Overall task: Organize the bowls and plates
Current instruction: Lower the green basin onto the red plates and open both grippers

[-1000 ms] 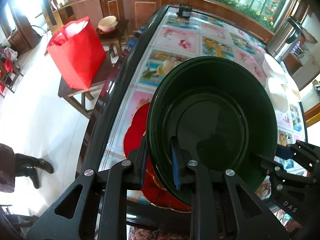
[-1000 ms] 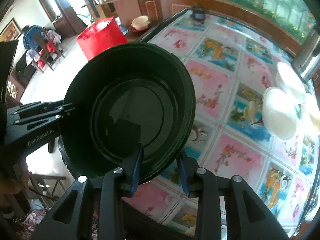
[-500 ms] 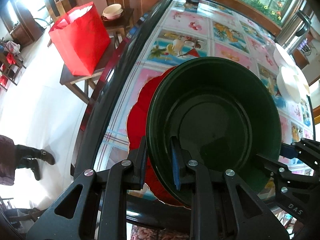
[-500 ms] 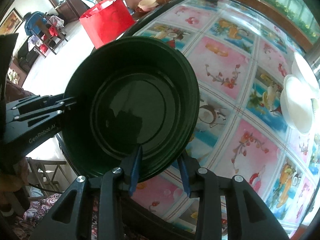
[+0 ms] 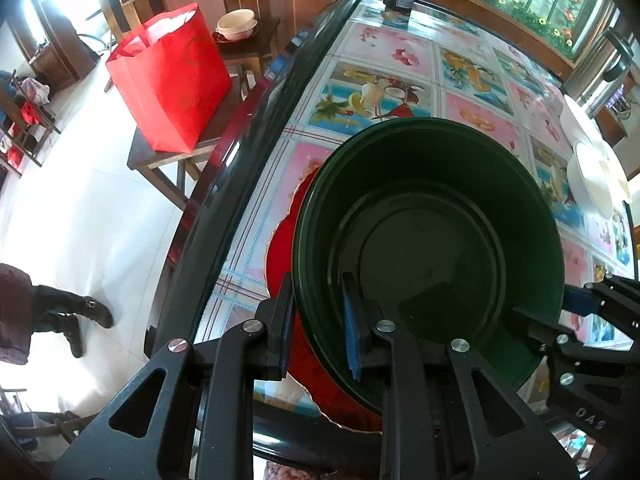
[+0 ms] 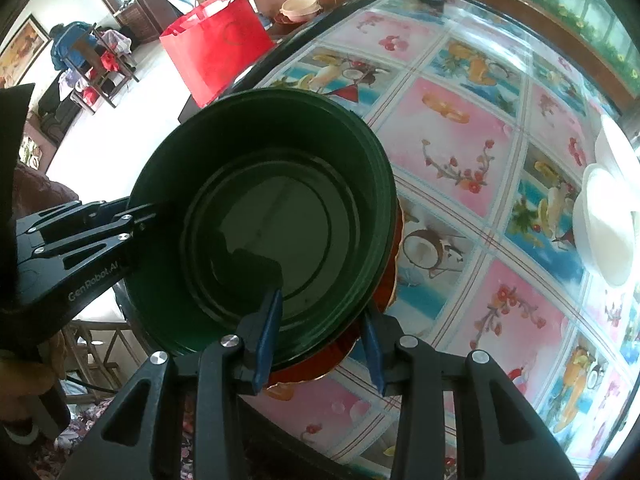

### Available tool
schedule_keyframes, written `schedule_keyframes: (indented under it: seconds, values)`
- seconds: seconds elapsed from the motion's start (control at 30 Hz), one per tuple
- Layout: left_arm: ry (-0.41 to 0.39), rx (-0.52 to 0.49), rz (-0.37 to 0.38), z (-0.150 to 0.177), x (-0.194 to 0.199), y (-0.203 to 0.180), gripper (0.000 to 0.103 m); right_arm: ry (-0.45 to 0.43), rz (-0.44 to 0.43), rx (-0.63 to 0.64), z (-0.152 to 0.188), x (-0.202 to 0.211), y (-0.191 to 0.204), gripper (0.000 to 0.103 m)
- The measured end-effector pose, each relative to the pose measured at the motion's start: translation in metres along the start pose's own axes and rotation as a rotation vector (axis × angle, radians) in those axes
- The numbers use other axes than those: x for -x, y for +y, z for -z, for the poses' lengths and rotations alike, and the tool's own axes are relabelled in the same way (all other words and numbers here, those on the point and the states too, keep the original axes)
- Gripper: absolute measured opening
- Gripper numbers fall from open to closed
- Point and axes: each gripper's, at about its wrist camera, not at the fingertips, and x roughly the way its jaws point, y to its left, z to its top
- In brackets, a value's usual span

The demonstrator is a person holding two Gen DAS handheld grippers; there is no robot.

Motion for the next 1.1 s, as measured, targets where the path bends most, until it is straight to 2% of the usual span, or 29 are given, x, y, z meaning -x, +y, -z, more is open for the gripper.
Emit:
schedule_keyframes:
  seconds: [0.37,0.6,0.83,1.0,1.1]
  values:
    - [-0.005,0.004,-0.010,0.001,-0.001,0.000,0.021,0.014,-0.043,-0.008,-0.001,-0.003,-0.005,0.041]
    - [-0.005,0.003,-0.011,0.002,0.002,-0.003,0.045,0.000,-0.050,-0.004,0.001,0.004,-0.003,0.049]
    - [-0.090,-0.009,-0.019,-0.003,0.034,-0.007,0.054,-0.031,-0.052,-0.013,0.003,0.021,-0.009,0.049]
    - [-0.138,-0.022,0.002,-0.009,0.056,-0.028,0.055,-0.057,-0.038,-0.006,0.005,0.033,-0.020,0.049]
    - [-0.139,-0.030,0.020,-0.014,0.061,-0.044,0.056,-0.057,-0.022,-0.005,0.005,0.037,-0.031,0.049]
